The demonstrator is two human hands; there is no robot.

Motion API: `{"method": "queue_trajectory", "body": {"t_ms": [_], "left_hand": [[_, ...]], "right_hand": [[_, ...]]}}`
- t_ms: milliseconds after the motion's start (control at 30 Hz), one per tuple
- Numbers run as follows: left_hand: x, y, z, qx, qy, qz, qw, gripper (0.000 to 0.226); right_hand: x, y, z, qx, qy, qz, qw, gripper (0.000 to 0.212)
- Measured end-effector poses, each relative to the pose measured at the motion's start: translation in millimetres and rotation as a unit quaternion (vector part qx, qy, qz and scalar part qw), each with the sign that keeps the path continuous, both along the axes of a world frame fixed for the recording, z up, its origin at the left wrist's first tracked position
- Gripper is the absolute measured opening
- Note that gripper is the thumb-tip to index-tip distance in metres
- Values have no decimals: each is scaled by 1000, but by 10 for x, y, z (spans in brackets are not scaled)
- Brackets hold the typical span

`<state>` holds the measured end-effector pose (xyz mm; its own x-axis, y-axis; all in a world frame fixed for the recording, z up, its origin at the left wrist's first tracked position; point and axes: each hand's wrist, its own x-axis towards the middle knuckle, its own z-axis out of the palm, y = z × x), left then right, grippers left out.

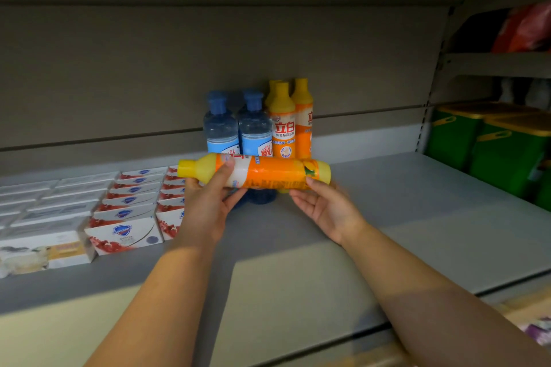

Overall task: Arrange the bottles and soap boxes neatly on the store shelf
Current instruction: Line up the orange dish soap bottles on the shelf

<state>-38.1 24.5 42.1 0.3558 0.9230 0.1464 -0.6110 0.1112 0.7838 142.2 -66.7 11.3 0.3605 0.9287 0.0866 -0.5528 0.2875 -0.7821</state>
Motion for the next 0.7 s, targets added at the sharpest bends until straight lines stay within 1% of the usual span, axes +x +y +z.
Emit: {"method": "queue_trajectory", "body": {"t_ms": [67, 133, 233, 300, 333, 433, 500, 533, 600, 667, 700], "left_hand": [[0, 3, -1, -24, -1, 16, 1000, 62], [26, -19, -13, -46, -18, -2, 999, 61], [117, -75, -37, -54, -61, -55, 995, 53], [173, -96, -43, -58, -87, -75, 992, 49], [194, -99, -45, -66, -99, -80, 990, 50], [225, -116, -34, -91, -114, -89, 985, 55], [218, -135, -14, -100, -111, -87, 985, 56], [201, -137, 1, -98, -111, -80, 986, 55], [148, -138, 48, -59, -116, -53, 990, 55], [93, -155, 113, 30, -106, -13, 994, 55], [71, -177, 143, 81, -91, 11, 992, 57]], "right_hand": [[-32, -4, 22, 27, -7, -16, 999, 41], [-94, -6, 103, 52, -48, -72, 995, 42], [-203, -43, 295, 137, -85, -143, 976, 59], [-282, -97, 415, 198, -130, -152, 959, 74], [-319, -120, 448, 220, -160, -152, 950, 75], [-427, -151, 460, 256, -236, -151, 925, 63], [-453, -149, 430, 258, -253, -150, 920, 60], [-441, -144, 424, 248, -239, -153, 926, 59], [-375, -128, 410, 208, -165, -138, 954, 60], [-284, -99, 369, 155, -58, -87, 982, 61], [-248, -88, 346, 129, -12, -61, 990, 59]]}}
